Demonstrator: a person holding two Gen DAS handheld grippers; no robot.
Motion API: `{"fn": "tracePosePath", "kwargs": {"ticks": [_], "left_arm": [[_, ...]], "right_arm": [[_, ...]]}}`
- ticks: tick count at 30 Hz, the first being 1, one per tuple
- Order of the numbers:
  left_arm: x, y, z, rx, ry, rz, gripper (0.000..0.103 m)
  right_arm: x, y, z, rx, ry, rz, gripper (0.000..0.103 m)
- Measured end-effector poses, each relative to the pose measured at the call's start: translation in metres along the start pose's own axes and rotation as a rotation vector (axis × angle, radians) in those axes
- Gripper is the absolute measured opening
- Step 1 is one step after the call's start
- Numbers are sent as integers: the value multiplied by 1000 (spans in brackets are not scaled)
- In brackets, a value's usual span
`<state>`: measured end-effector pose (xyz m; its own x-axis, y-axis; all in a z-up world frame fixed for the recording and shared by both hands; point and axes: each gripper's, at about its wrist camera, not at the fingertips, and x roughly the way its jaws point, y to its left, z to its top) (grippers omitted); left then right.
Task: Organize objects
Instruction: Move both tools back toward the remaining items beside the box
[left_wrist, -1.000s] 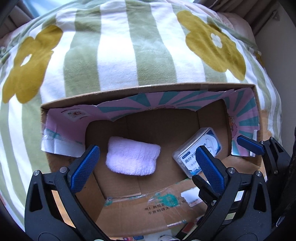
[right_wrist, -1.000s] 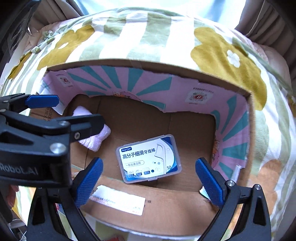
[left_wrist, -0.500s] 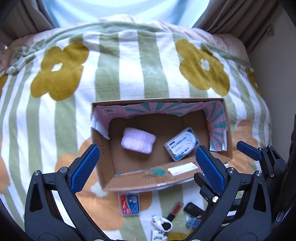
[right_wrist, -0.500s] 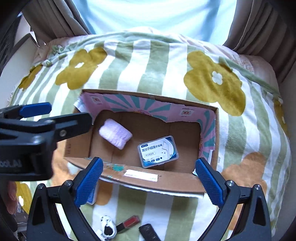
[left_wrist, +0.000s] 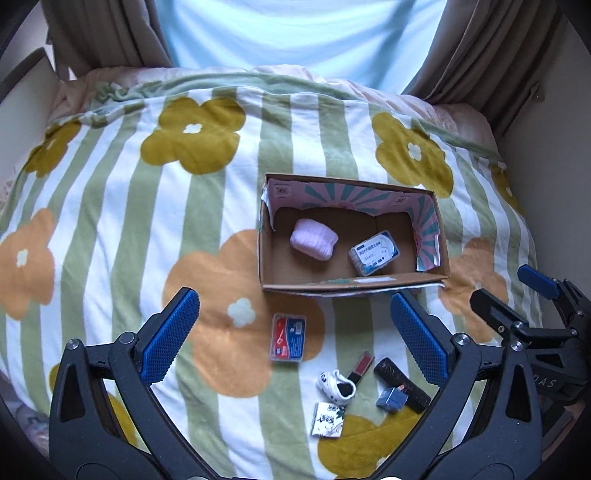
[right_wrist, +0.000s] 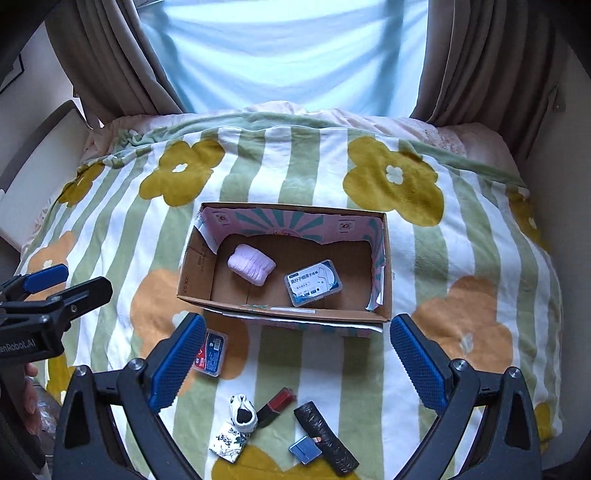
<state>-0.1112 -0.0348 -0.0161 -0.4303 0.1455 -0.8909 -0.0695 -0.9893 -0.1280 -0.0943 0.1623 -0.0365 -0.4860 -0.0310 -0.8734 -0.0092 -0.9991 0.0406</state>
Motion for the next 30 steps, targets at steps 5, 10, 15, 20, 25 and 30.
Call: {"fn": "tracePosePath", "kwargs": {"ticks": [5, 10, 15, 20, 25, 30], "left_arm": [[-23, 6, -39, -16, -6, -5, 103], [-30, 8, -69, -28, 7, -11, 103], [-37, 7, -78, -36, -2, -16, 103], [-42, 5, -81, -27, -9, -15, 103], [-39, 3, -82, -25, 1, -21, 103], [-33, 1, -83, -12, 14, -21, 103]], "right_arm": [[-30, -9, -28, 59, -34, -2, 100], [-45, -14, -51, 75, -48, -5, 100], [-52, -14, -62, 97, -57, -5, 100], [-55, -10, -68, 108, -66, -13, 100], [-56, -7, -75, 126, -64, -27, 100], [-50, -3, -87, 158, -47, -46, 100]]}}
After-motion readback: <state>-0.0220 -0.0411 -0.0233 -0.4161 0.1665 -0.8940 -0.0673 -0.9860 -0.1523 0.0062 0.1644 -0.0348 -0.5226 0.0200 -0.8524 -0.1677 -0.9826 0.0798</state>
